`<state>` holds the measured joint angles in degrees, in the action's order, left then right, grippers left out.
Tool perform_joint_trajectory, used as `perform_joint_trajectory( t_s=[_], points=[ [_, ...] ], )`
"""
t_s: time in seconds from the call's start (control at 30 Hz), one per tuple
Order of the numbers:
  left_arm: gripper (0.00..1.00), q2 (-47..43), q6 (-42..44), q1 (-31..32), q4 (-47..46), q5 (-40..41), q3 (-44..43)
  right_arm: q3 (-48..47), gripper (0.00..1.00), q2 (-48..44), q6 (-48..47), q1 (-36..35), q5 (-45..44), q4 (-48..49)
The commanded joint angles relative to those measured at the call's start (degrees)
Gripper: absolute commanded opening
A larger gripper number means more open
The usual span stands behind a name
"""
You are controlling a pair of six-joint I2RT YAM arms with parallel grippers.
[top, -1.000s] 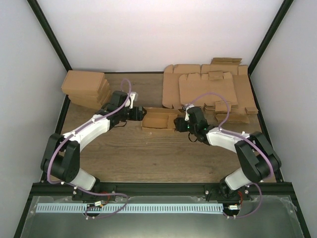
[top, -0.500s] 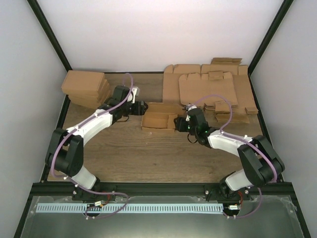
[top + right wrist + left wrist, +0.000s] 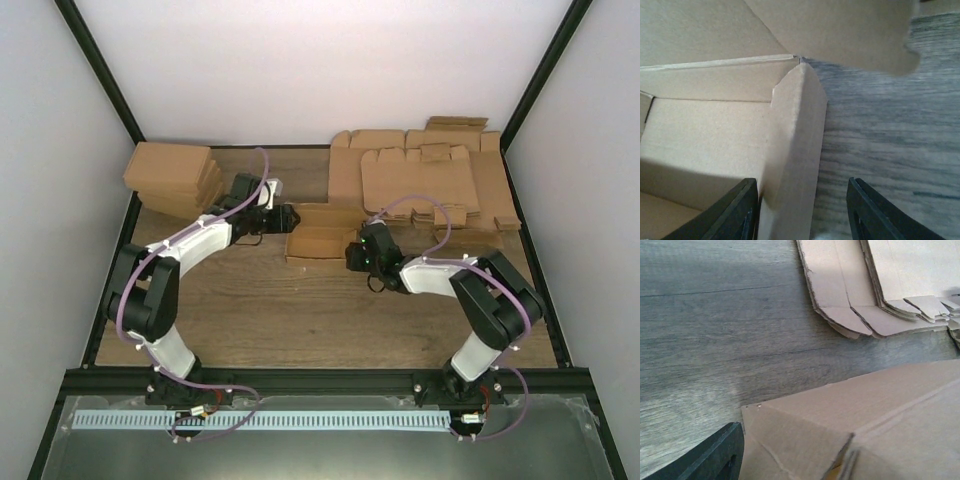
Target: Fold the paper box
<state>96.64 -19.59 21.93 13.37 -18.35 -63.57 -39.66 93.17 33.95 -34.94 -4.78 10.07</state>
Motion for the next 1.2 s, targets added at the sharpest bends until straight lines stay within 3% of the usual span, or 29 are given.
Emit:
perform_joint_trajectory(
  t_s=[0.0,0.4,0.53,0.77,1.17],
  points=[
    [0.67,1.0,-1.1,-0.9,-1.6,-2.2,-1.4,-4.2,0.51,4.5,-0.1,-0.6,-1.8,-2.6],
    [0.68,2.5,-2.1,-3.1,-4.3,-2.8,-1.4,-6.0,0.32,5.0,-5.0,-0.6,2.7,-6.8],
    [0.69,1.2,-2.0,-3.1,-4.3,-3.5,-0.7,-5.7,0.32,3.1,-8.9,-0.6,7.0,-8.2],
    [0.81,-5.6,-2.6,-2.8,-3.7,-6.2,3.9,-8.0,0.32,1.7,-16.2,-0.6,13.0,-14.2],
    [0.90,-16.8,-1.3,-2.8,1.9,-2.9,11.8,-8.8,0.33,0.4,-26.5,-0.7,19.6,-19.6]
  ],
)
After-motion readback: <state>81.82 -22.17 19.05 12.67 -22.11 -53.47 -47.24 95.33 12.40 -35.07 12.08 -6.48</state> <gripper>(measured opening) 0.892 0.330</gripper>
